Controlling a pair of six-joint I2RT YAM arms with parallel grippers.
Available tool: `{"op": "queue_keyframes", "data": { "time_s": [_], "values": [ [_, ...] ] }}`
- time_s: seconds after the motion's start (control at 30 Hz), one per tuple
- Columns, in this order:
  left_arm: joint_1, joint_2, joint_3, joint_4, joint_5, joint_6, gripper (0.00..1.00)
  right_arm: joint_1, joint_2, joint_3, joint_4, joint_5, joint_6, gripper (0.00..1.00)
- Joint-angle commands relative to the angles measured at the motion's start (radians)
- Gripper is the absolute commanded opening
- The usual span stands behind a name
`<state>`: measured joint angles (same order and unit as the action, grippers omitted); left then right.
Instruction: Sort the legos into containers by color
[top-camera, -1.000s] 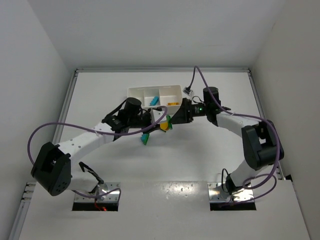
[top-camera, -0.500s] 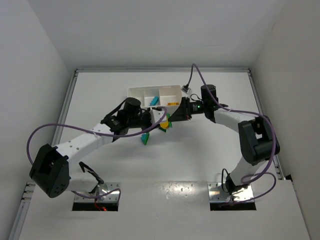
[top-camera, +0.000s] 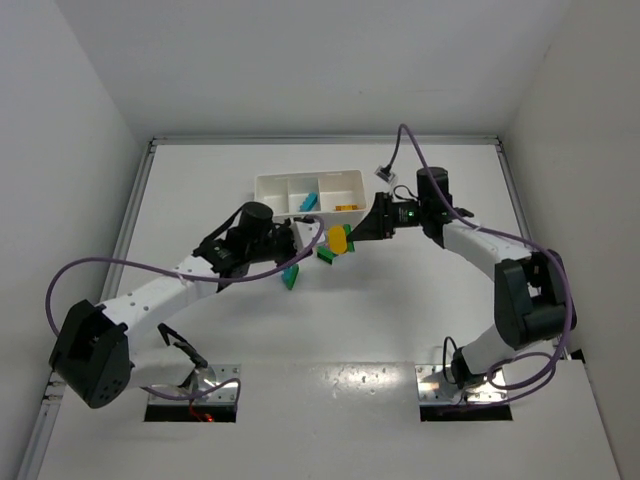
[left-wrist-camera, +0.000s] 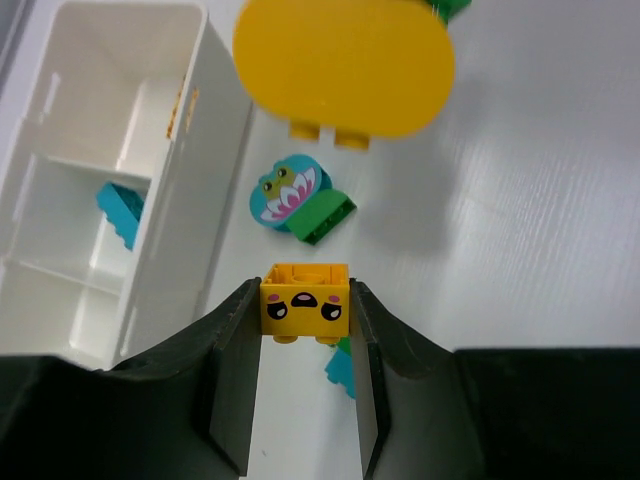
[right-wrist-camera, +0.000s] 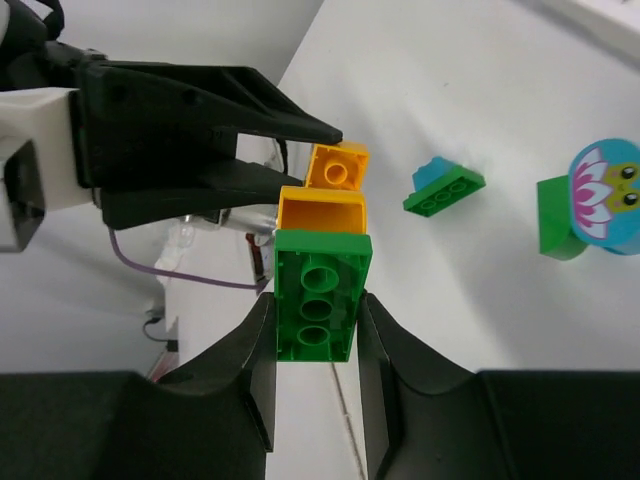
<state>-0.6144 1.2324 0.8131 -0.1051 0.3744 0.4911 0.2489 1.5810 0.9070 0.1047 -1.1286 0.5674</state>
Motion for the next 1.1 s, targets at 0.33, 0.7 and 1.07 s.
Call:
{"op": "queue_keyframes", "data": {
  "time_s": [0.33, 0.7, 1.07],
  "values": [
    [0.14, -0.109, -0.04, 0.068, -0.049, -0.417, 0.08, -0.096, -0.081, 0.026, -0.165, 0.021, -0.262, 0.0],
    [0.209, 0.095, 0.217, 0.165, -0.06, -0.408, 0.08, -0.165, -0.073, 0.092, -0.315, 0.167, -0.469, 0.0],
    [0.262, 0.511, 0.567, 0.265, 0.035, -0.568, 0.08, -0.184, -0.055, 0.245, -0.536, 0.372, -0.618, 0.0]
  ]
}}
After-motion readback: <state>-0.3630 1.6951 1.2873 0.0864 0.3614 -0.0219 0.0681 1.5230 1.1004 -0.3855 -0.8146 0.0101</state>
